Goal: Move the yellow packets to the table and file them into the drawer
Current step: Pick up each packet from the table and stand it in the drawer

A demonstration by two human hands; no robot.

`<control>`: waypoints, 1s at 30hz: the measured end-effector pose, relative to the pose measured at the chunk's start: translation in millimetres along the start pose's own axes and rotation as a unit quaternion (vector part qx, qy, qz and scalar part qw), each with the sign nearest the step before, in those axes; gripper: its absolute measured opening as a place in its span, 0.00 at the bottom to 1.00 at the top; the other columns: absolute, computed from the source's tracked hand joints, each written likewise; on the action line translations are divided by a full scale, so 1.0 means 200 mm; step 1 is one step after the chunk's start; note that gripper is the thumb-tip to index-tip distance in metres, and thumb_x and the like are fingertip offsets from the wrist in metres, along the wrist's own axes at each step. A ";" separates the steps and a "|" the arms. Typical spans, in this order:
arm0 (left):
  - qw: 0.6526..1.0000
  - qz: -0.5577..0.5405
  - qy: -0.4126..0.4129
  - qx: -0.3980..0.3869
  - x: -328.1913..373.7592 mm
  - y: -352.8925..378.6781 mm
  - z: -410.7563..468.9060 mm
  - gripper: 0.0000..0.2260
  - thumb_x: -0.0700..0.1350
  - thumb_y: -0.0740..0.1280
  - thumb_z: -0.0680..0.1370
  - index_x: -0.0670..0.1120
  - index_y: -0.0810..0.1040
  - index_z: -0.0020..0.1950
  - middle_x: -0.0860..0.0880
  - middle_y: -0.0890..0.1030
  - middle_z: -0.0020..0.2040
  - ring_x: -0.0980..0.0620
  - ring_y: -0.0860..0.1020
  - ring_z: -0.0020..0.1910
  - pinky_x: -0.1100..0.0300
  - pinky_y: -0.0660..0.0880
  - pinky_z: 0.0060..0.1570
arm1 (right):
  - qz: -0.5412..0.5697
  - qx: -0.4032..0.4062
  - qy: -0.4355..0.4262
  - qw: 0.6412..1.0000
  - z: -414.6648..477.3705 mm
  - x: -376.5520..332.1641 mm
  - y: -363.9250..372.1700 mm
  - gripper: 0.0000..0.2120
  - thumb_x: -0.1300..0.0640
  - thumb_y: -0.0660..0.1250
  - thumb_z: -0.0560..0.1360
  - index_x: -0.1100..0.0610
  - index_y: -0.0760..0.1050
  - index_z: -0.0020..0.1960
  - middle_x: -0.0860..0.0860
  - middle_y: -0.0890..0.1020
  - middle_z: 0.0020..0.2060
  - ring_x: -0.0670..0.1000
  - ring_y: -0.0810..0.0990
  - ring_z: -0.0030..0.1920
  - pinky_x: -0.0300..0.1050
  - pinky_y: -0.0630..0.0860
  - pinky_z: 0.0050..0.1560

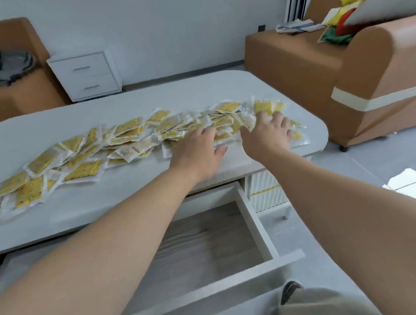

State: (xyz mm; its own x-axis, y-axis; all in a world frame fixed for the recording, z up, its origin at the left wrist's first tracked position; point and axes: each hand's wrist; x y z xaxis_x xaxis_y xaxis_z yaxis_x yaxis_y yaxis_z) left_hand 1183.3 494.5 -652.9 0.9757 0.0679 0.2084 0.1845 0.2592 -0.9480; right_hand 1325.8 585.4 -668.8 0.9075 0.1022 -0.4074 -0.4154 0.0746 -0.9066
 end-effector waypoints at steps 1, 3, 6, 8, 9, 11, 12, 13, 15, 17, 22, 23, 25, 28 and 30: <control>0.999 0.032 0.015 0.006 0.02 0.04 0.13 0.19 0.59 0.60 0.82 0.48 0.73 0.67 0.48 0.76 0.66 0.45 0.73 0.65 0.48 0.73 0.60 | -0.003 -0.007 0.015 1.000 0.09 0.05 -0.01 0.31 0.36 0.54 0.81 0.50 0.57 0.79 0.60 0.56 0.78 0.63 0.52 0.79 0.63 0.52 0.76; 0.997 0.081 0.012 0.004 0.05 0.10 0.36 0.24 0.62 0.60 0.80 0.49 0.70 0.70 0.48 0.72 0.71 0.43 0.70 0.69 0.46 0.71 0.64 | -0.011 -0.031 0.036 0.999 0.26 0.14 0.00 0.35 0.32 0.50 0.80 0.46 0.50 0.82 0.59 0.48 0.81 0.64 0.44 0.81 0.68 0.47 0.77; 0.994 0.092 -0.043 -0.030 0.05 0.18 0.65 0.32 0.69 0.56 0.78 0.53 0.63 0.77 0.51 0.61 0.79 0.43 0.58 0.77 0.38 0.61 0.71 | -0.019 -0.057 0.061 0.996 0.47 0.22 0.03 0.41 0.24 0.47 0.75 0.40 0.43 0.82 0.58 0.43 0.82 0.64 0.40 0.81 0.73 0.45 0.75; 0.991 0.096 -0.079 -0.058 0.05 0.22 0.79 0.37 0.73 0.53 0.76 0.57 0.56 0.80 0.53 0.52 0.82 0.41 0.49 0.80 0.31 0.53 0.72 | -0.013 -0.072 0.069 0.995 0.58 0.23 0.07 0.44 0.20 0.46 0.72 0.38 0.41 0.82 0.58 0.42 0.82 0.64 0.40 0.81 0.74 0.45 0.74; 0.989 0.093 -0.094 -0.067 0.04 0.26 0.86 0.39 0.76 0.51 0.75 0.58 0.53 0.81 0.54 0.49 0.83 0.40 0.46 0.81 0.29 0.50 0.72 | -0.014 -0.078 0.066 0.995 0.62 0.24 0.10 0.45 0.19 0.45 0.71 0.38 0.41 0.82 0.58 0.43 0.82 0.63 0.42 0.81 0.75 0.45 0.74; 0.985 0.078 -0.118 -0.097 0.04 0.33 0.94 0.42 0.80 0.48 0.71 0.62 0.50 0.81 0.55 0.46 0.83 0.39 0.45 0.81 0.26 0.47 0.71 | -0.036 -0.079 0.047 0.995 0.67 0.24 0.16 0.45 0.19 0.45 0.69 0.37 0.46 0.81 0.58 0.51 0.82 0.61 0.47 0.82 0.76 0.46 0.72; 0.982 0.080 -0.122 -0.119 0.03 0.37 0.94 0.44 0.81 0.45 0.68 0.63 0.49 0.80 0.56 0.47 0.83 0.38 0.47 0.81 0.25 0.46 0.70 | -0.050 -0.077 0.033 0.995 0.69 0.24 0.19 0.45 0.19 0.45 0.68 0.38 0.48 0.81 0.58 0.55 0.81 0.59 0.49 0.82 0.76 0.47 0.72; 0.978 0.089 -0.124 -0.139 0.02 0.41 0.93 0.44 0.82 0.41 0.67 0.65 0.49 0.80 0.56 0.48 0.83 0.38 0.49 0.81 0.24 0.45 0.69 | -0.058 -0.077 0.025 0.995 0.70 0.24 0.20 0.44 0.20 0.45 0.69 0.38 0.50 0.81 0.57 0.58 0.81 0.58 0.51 0.81 0.75 0.47 0.72; 0.976 0.098 -0.133 -0.142 -0.01 0.46 0.86 0.41 0.81 0.39 0.69 0.66 0.48 0.79 0.57 0.50 0.82 0.40 0.52 0.80 0.22 0.45 0.67 | -0.066 -0.088 0.020 0.994 0.68 0.23 0.20 0.43 0.21 0.45 0.70 0.38 0.50 0.81 0.56 0.59 0.81 0.57 0.51 0.82 0.74 0.48 0.73; 0.977 0.100 -0.138 -0.131 -0.03 0.46 0.81 0.38 0.79 0.40 0.71 0.66 0.48 0.80 0.56 0.50 0.82 0.42 0.51 0.81 0.23 0.46 0.67 | -0.076 -0.095 0.012 0.992 0.65 0.21 0.19 0.42 0.22 0.45 0.72 0.39 0.49 0.81 0.54 0.57 0.81 0.56 0.49 0.82 0.73 0.47 0.74; 0.970 0.114 -0.166 -0.135 -0.17 0.36 0.59 0.39 0.79 0.39 0.71 0.66 0.47 0.80 0.57 0.50 0.82 0.45 0.49 0.81 0.25 0.46 0.69 | -0.092 -0.109 -0.046 0.989 0.45 0.06 0.23 0.42 0.22 0.43 0.73 0.41 0.52 0.81 0.52 0.56 0.82 0.55 0.47 0.82 0.72 0.45 0.74; 0.969 0.120 -0.171 -0.134 -0.21 0.34 0.54 0.39 0.79 0.38 0.71 0.66 0.47 0.80 0.57 0.50 0.82 0.45 0.50 0.81 0.26 0.46 0.70 | -0.093 -0.112 -0.057 0.988 0.41 0.02 0.24 0.42 0.23 0.42 0.73 0.42 0.53 0.81 0.52 0.56 0.82 0.55 0.47 0.82 0.72 0.45 0.74; 0.966 0.136 -0.175 -0.129 -0.29 0.31 0.42 0.39 0.78 0.37 0.71 0.66 0.47 0.80 0.57 0.50 0.82 0.45 0.50 0.81 0.27 0.46 0.70 | -0.094 -0.120 -0.080 0.985 0.30 -0.06 0.27 0.41 0.23 0.42 0.74 0.42 0.54 0.81 0.51 0.56 0.82 0.56 0.46 0.82 0.72 0.44 0.75; 0.966 0.148 -0.183 -0.110 -0.44 0.23 0.24 0.39 0.78 0.36 0.72 0.64 0.47 0.80 0.55 0.51 0.82 0.46 0.50 0.81 0.28 0.46 0.71 | -0.086 -0.121 -0.116 0.982 0.15 -0.21 0.32 0.41 0.24 0.41 0.74 0.42 0.55 0.81 0.51 0.55 0.82 0.56 0.46 0.82 0.71 0.43 0.76; 0.966 0.149 -0.188 -0.098 -0.53 0.19 0.13 0.39 0.77 0.35 0.72 0.63 0.47 0.81 0.55 0.52 0.83 0.46 0.49 0.81 0.28 0.45 0.72 | -0.087 -0.122 -0.130 0.980 0.06 -0.31 0.35 0.41 0.24 0.41 0.74 0.43 0.54 0.82 0.52 0.56 0.82 0.56 0.46 0.82 0.71 0.42 0.75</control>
State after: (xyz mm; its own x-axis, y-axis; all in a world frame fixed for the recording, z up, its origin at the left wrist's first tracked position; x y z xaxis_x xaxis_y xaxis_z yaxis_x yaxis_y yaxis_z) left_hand 1084.0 522.1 -704.4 0.8843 0.4650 -0.0424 -0.0422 -0.0110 -0.9991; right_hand 1239.8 597.1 -706.0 0.9033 0.3611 -0.2319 -0.2006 -0.1223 -0.9720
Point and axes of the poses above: each hand's wrist, its own z-axis towards the middle knuckle, its own y-axis out of the palm, x = y × z
